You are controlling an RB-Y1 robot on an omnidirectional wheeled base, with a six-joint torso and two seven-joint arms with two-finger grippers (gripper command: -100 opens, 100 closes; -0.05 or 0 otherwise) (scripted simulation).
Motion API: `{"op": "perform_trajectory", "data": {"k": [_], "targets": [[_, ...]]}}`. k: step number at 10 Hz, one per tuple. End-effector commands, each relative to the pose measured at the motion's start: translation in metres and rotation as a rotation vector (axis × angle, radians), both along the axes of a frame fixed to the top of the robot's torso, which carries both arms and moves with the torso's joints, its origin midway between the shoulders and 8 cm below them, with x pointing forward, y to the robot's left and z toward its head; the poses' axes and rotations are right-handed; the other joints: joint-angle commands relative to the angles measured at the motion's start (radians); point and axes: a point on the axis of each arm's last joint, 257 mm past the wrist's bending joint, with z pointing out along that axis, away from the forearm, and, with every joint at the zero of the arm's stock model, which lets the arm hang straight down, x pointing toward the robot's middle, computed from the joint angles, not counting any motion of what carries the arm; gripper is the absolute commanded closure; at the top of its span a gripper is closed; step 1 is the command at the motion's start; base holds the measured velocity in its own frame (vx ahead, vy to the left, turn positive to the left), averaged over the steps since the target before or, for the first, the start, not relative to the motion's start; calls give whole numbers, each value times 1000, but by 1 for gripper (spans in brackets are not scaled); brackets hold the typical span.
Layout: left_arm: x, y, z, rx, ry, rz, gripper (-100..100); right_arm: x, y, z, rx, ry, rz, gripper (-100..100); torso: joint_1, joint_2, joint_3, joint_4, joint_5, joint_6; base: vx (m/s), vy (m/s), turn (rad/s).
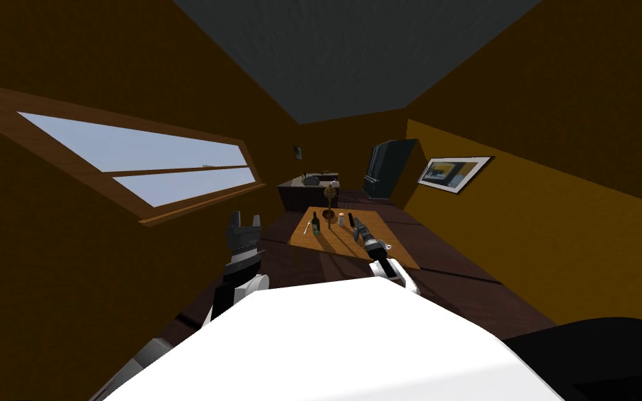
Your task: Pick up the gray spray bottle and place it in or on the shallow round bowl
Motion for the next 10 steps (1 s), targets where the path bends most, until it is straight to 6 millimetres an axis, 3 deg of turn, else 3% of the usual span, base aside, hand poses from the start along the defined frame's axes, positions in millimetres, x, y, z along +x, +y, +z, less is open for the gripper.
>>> {"op": "perform_trajectory", "data": {"k": [1, 3, 4, 5, 8, 10], "targets": [[0, 0, 0, 0, 0, 0, 0, 4, -8, -25, -63, 59, -24, -100, 0, 0, 0, 0, 0, 0, 2, 27, -6], [0, 0, 0, 0, 0, 0, 0, 6, -18, -47, -106, 110, -42, -100, 1, 0, 0, 0, 0, 0, 1, 20, 2], [0, 0, 0, 0, 0, 0, 0, 7, -30, -70, -151, 164, -61, -100, 0, 0, 0, 0, 0, 0, 3, 31, 26], [0, 0, 0, 0, 0, 0, 0, 7, -30, -72, -151, 168, -62, -100, 1, 0, 0, 0, 0, 0, 8, 23, 1], [0, 0, 0, 0, 0, 0, 0, 6, -55, -109, -245, 263, -98, -100, 1, -1, 0, 0, 0, 0, 12, 30, 30], [0, 0, 0, 0, 0, 0, 0, 4, -82, -137, -343, 343, -133, -100, 1, -1, -1, 0, 0, 0, 21, 38, 55]]}}
